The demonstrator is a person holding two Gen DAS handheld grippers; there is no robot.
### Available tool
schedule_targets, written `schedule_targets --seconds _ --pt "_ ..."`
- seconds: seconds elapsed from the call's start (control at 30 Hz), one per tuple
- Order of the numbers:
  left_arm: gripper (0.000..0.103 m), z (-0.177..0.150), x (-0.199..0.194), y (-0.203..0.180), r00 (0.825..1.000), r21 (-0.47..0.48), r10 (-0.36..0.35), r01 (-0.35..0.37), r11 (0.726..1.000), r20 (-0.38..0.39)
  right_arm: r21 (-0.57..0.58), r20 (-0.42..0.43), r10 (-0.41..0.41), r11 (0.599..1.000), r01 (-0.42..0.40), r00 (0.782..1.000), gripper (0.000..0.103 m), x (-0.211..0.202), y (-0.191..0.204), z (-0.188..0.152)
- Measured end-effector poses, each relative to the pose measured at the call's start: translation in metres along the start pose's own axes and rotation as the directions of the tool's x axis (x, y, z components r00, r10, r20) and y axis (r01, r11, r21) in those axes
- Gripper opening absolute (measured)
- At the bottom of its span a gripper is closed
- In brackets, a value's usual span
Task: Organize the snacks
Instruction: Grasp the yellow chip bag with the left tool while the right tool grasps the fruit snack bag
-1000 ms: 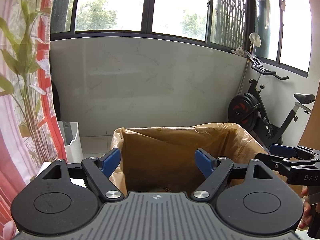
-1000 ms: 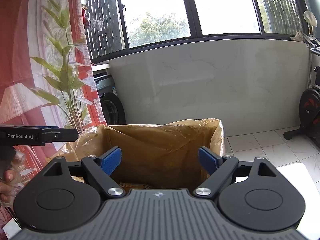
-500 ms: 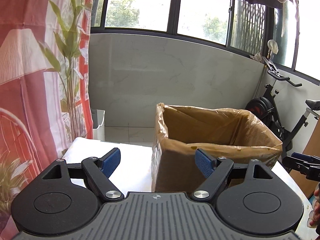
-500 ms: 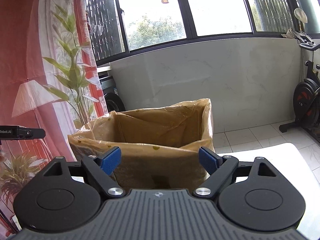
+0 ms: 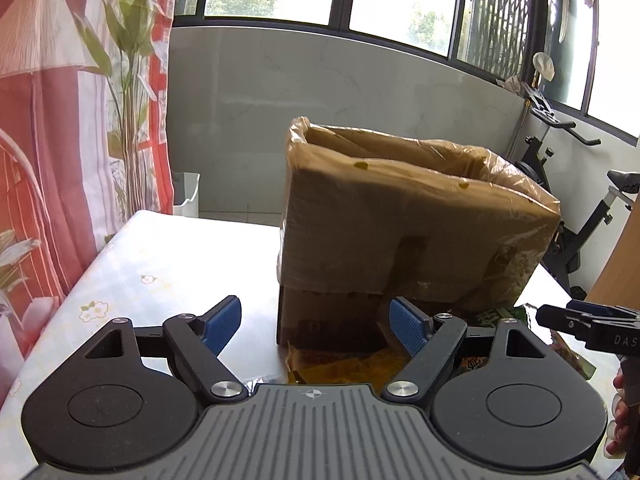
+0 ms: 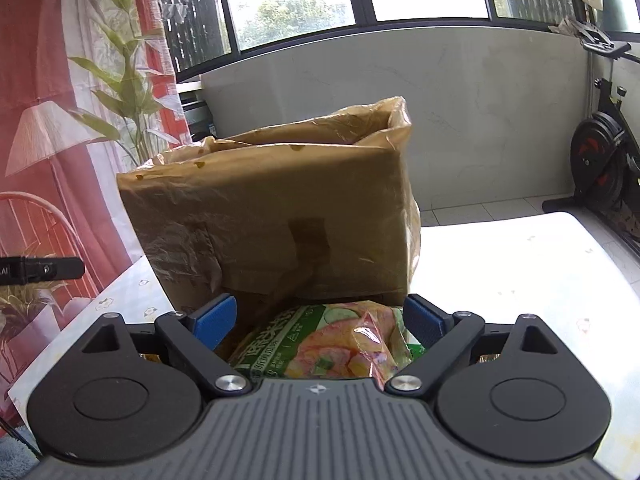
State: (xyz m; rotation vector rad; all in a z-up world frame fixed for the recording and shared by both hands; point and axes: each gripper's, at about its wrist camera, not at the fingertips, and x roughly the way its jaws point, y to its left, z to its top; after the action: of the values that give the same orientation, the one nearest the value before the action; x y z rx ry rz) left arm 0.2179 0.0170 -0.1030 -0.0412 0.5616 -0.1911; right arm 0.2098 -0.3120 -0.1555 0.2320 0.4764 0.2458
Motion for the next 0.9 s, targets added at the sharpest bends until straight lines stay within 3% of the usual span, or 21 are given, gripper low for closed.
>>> schedule_targets --seconds 0.37,0.9 --pt "0.083 -0.025 0.021 -0.007 0.995 -0.029 -0.040 0.038 0.999 -0.090 0.141 -0.094 0.018 0.990 -0.005 0.995 0.098 0.029 -0.026 -0.022" --pt "0.082 -0.044 0.049 -0.020 0.972 -0.038 -0.079 0.072 0.997 -0.220 0.110 -0.089 0.075 0.992 -0.065 0.993 0.095 0.030 -0.020 -0.033"
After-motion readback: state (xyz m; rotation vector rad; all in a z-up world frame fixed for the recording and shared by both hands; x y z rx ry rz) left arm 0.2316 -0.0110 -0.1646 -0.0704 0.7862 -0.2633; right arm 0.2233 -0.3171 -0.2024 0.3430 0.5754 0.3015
